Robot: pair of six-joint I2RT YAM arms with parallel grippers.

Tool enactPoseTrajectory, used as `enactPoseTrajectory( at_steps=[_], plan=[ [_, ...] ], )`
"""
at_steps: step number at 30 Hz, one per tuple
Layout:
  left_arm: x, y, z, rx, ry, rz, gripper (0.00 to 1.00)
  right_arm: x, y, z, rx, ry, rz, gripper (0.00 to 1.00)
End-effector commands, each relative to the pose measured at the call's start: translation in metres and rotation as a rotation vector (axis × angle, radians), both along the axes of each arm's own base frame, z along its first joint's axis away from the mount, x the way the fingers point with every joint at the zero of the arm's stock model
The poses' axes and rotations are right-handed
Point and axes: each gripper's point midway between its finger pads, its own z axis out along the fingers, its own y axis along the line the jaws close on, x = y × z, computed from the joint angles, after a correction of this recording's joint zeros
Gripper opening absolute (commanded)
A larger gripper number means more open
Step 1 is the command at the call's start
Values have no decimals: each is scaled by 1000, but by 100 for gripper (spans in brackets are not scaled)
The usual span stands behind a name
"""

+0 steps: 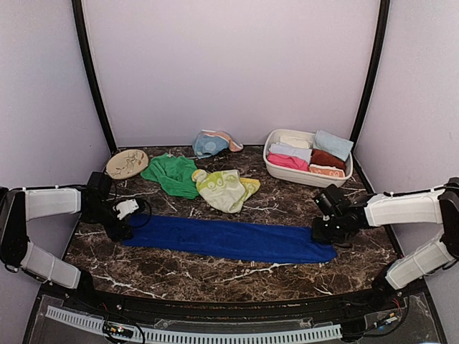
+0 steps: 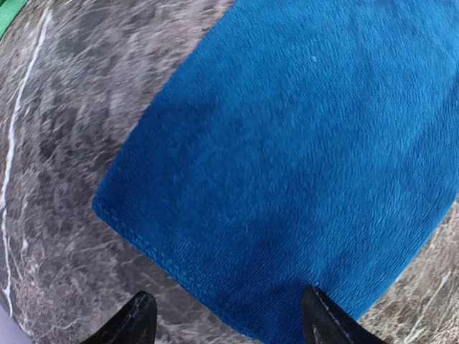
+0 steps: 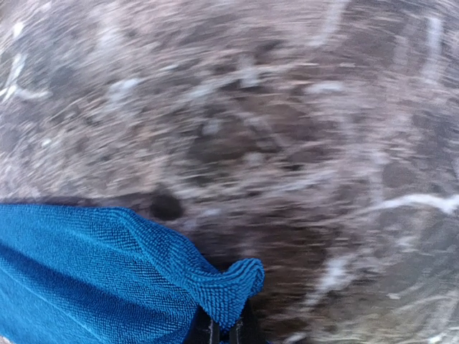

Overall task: Roll the towels
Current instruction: Pick up the towel from the center of the board, then fold the towel at the center of the board.

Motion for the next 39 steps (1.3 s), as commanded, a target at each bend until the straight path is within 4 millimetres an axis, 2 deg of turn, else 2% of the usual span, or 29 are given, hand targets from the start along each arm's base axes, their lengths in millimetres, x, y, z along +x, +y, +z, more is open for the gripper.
enactPoseTrajectory(
  at_steps=[1, 4, 8, 12, 15, 17, 19, 23, 26, 31, 35, 38, 39],
  plan=[
    [-15, -22, -1, -40, 21, -95, 71, 2, -27, 10, -70, 15, -55, 0],
    [-24, -46, 17, -119, 34, -152, 72, 7, -47, 19, -144, 21, -92, 0],
    [-31, -70, 56, -264, 52, -192, 75, 22, -83, 46, -235, -18, -179, 0],
    [-36, -76, 82, -313, 65, -204, 76, 39, -119, 82, -286, -79, -252, 0],
    [-35, -74, 95, -325, 36, -192, 77, 50, -125, 101, -308, -96, -238, 0],
    [-33, -70, 98, -323, 18, -181, 77, 57, -109, 105, -240, -91, -192, 0],
    [-32, -64, 96, -312, 14, -168, 77, 61, -82, 107, -157, -86, -126, 0],
    [-31, -54, 85, -289, 41, -140, 77, 59, -9, 114, 15, -67, 17, 0],
    [-28, -51, 83, -274, 35, -131, 76, 50, 35, 115, 111, -35, 94, 0],
    [-25, -48, 79, -254, 27, -127, 76, 40, 87, 116, 218, 6, 170, 0],
    [-24, -45, 75, -238, 25, -122, 76, 37, 122, 111, 265, 38, 223, 0],
    [-25, -44, 73, -232, 23, -123, 75, 38, 152, 118, 290, 38, 272, 0],
    [-25, -44, 73, -230, 20, -125, 75, 38, 162, 113, 284, 54, 286, 0]
  ],
)
